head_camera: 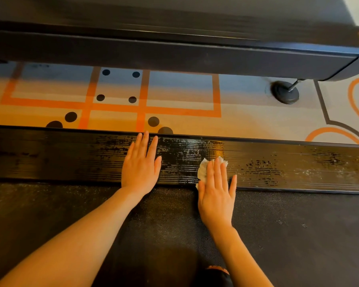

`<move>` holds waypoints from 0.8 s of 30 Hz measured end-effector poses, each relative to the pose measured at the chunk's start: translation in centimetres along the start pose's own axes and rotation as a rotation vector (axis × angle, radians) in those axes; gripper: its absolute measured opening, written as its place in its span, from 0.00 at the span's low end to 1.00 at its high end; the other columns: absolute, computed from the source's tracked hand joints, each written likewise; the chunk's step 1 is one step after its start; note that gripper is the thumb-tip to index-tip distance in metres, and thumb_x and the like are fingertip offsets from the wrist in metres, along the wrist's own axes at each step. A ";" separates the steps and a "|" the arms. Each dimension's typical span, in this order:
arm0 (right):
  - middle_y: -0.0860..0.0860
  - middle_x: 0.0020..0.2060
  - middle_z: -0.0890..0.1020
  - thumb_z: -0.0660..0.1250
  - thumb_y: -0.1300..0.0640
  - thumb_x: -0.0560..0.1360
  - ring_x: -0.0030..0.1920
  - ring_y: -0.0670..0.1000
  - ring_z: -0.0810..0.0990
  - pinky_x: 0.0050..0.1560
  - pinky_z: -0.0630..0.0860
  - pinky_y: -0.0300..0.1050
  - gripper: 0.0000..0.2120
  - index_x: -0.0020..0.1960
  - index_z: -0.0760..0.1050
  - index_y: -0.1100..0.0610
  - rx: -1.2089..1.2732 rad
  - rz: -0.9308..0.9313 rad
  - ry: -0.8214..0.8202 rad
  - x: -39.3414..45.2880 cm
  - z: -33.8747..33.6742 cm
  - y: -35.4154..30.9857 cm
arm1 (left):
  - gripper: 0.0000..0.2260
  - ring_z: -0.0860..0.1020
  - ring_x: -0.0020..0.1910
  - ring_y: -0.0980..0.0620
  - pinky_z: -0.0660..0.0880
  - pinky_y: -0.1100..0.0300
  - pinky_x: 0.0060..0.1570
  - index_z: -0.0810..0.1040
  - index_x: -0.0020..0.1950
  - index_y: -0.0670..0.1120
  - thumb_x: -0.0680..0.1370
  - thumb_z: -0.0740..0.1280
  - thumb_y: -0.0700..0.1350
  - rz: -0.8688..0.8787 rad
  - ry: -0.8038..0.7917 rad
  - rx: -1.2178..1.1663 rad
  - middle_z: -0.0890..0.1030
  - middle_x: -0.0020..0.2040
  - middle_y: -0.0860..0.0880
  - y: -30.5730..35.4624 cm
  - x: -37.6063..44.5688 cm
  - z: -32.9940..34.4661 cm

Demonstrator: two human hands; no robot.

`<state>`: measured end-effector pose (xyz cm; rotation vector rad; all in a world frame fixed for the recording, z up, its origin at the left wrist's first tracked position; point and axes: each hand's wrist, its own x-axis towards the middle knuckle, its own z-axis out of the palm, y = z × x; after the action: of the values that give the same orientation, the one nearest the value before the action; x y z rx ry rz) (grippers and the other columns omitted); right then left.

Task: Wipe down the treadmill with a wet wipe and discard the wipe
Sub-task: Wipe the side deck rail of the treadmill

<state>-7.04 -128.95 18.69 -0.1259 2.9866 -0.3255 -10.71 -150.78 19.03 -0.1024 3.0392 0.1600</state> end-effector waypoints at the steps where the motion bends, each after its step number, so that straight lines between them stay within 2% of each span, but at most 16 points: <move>1: 0.55 0.79 0.53 0.44 0.45 0.83 0.79 0.55 0.49 0.76 0.38 0.54 0.28 0.80 0.53 0.57 -0.012 -0.004 0.001 0.3 0.0 0.1 | 0.29 0.48 0.79 0.45 0.49 0.49 0.77 0.53 0.80 0.46 0.81 0.41 0.57 0.002 0.002 -0.002 0.50 0.80 0.42 0.0 0.0 0.0; 8: 0.52 0.79 0.41 0.30 0.41 0.78 0.78 0.51 0.36 0.74 0.30 0.53 0.34 0.80 0.40 0.54 -0.052 -0.022 -0.068 7.3 -1.7 0.8 | 0.27 0.50 0.79 0.44 0.51 0.49 0.76 0.56 0.79 0.44 0.82 0.48 0.55 0.004 0.016 -0.051 0.52 0.80 0.41 -0.1 0.0 0.2; 12: 0.52 0.80 0.44 0.34 0.42 0.80 0.79 0.52 0.38 0.75 0.30 0.56 0.32 0.80 0.44 0.55 -0.028 0.017 -0.017 6.2 -1.3 0.7 | 0.27 0.50 0.79 0.44 0.51 0.48 0.76 0.56 0.79 0.44 0.82 0.49 0.55 0.009 0.012 -0.062 0.52 0.80 0.41 -0.2 0.0 0.2; 16: 0.55 0.80 0.52 0.43 0.45 0.83 0.80 0.55 0.47 0.77 0.37 0.56 0.29 0.80 0.50 0.57 0.022 0.059 0.060 1.2 -0.1 0.6 | 0.28 0.50 0.79 0.44 0.53 0.47 0.76 0.56 0.79 0.45 0.82 0.47 0.56 0.003 0.021 -0.036 0.53 0.80 0.41 -0.2 0.0 0.2; 19: 0.55 0.79 0.54 0.45 0.46 0.83 0.79 0.55 0.50 0.77 0.39 0.56 0.28 0.80 0.52 0.57 0.010 0.057 0.053 -0.5 0.3 0.7 | 0.28 0.51 0.79 0.44 0.54 0.47 0.76 0.56 0.79 0.44 0.82 0.45 0.56 0.006 0.021 -0.036 0.53 0.80 0.41 -0.1 0.0 0.2; 21: 0.55 0.79 0.52 0.43 0.44 0.83 0.79 0.55 0.49 0.77 0.35 0.54 0.29 0.80 0.50 0.56 0.003 0.040 0.042 0.2 0.0 0.8 | 0.28 0.51 0.79 0.44 0.54 0.47 0.76 0.57 0.79 0.44 0.82 0.45 0.56 0.009 0.022 -0.043 0.53 0.80 0.41 -0.1 -0.1 0.1; 24: 0.52 0.80 0.46 0.39 0.43 0.82 0.79 0.52 0.41 0.75 0.31 0.53 0.30 0.80 0.46 0.55 -0.023 0.020 0.015 3.4 -0.7 1.2 | 0.28 0.50 0.79 0.45 0.52 0.48 0.77 0.56 0.80 0.45 0.82 0.47 0.55 0.009 0.018 -0.054 0.52 0.80 0.42 -0.1 -0.1 0.0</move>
<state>-10.60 -127.98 18.70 -0.0962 3.0052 -0.2917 -10.62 -150.85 19.01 -0.0951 3.0539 0.2438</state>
